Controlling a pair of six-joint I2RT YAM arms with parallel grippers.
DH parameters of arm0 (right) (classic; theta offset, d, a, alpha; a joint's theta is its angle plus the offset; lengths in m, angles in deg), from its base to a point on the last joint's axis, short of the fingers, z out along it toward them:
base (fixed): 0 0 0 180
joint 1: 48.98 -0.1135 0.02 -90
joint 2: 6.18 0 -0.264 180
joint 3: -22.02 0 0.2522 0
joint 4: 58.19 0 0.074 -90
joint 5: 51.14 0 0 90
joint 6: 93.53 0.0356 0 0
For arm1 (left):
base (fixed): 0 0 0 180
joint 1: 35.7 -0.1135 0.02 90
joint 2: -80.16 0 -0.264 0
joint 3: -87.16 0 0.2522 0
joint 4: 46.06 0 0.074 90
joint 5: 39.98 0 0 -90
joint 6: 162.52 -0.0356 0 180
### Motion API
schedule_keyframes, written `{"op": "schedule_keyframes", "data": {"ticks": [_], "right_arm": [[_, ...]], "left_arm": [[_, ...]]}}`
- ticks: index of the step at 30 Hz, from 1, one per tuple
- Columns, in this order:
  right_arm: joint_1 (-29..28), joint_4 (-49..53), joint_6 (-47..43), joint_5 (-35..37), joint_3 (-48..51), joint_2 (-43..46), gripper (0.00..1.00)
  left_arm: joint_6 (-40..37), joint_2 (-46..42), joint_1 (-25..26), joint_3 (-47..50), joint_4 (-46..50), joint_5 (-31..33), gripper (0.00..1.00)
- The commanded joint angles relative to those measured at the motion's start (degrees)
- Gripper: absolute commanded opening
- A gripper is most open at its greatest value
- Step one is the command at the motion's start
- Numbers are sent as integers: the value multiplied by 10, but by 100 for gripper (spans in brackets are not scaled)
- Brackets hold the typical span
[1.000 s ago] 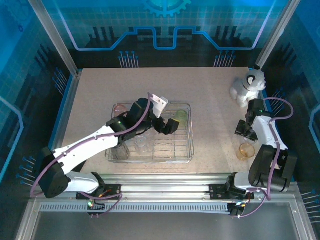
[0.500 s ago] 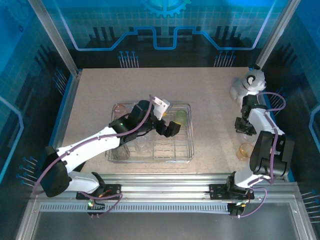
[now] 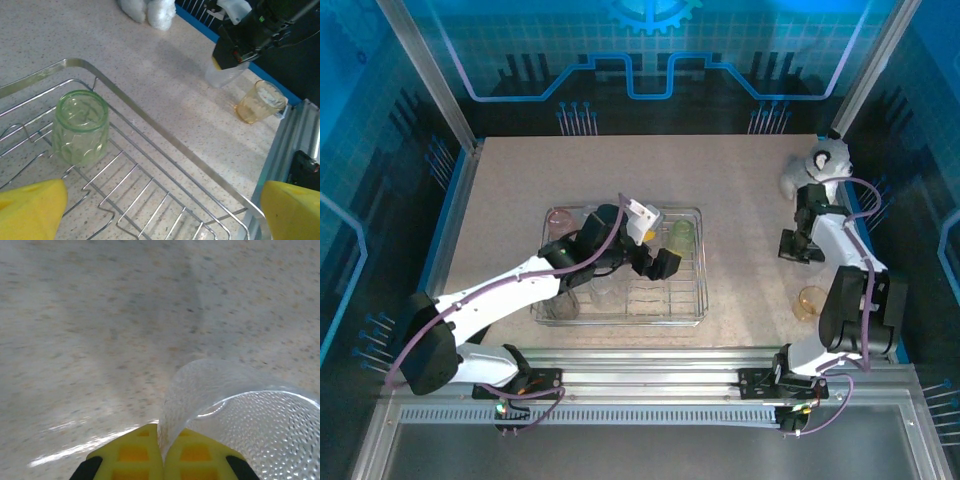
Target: Load the cups into the dish rack
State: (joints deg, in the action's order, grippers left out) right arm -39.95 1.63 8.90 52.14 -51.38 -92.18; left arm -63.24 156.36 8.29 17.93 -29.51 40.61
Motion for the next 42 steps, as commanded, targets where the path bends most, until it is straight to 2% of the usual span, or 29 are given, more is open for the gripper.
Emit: {"op": "schedule_keyframes", "data": {"ticks": [1, 5, 10, 14, 20, 25, 31, 36, 38, 42], "right_arm": [[-10, 10, -20, -124, -35, 67, 0], [-10, -15, -38, -292, -57, 124, 0], [-10, -75, -9, -480, -67, 173, 0], [-11, -170, 56, -618, -45, 214, 0], [-20, -357, 197, -751, 4, 262, 0], [-28, -467, 292, -802, 24, 283, 0], [-55, -553, 371, -815, 30, 299, 0], [-109, -541, 372, -803, 15, 289, 0], [-126, -520, 362, -793, 8, 284, 0], [-151, -457, 326, -779, -10, 274, 0]], "left_arm": [[22, 1, -1, -31, -22, -79, 99], [64, 10, 0, -20, -120, -163, 99], [119, 35, 0, -46, -185, -202, 99], [161, 61, -1, -83, -217, -228, 99], [255, 85, -13, -92, -327, -253, 99], [308, 92, -37, -87, -356, -257, 99], [296, 81, -46, -86, -327, -255, 99], [294, 81, -47, -96, -316, -265, 99], [294, 83, -49, -103, -297, -267, 99], [313, 80, -56, -95, -317, -273, 99]]}}
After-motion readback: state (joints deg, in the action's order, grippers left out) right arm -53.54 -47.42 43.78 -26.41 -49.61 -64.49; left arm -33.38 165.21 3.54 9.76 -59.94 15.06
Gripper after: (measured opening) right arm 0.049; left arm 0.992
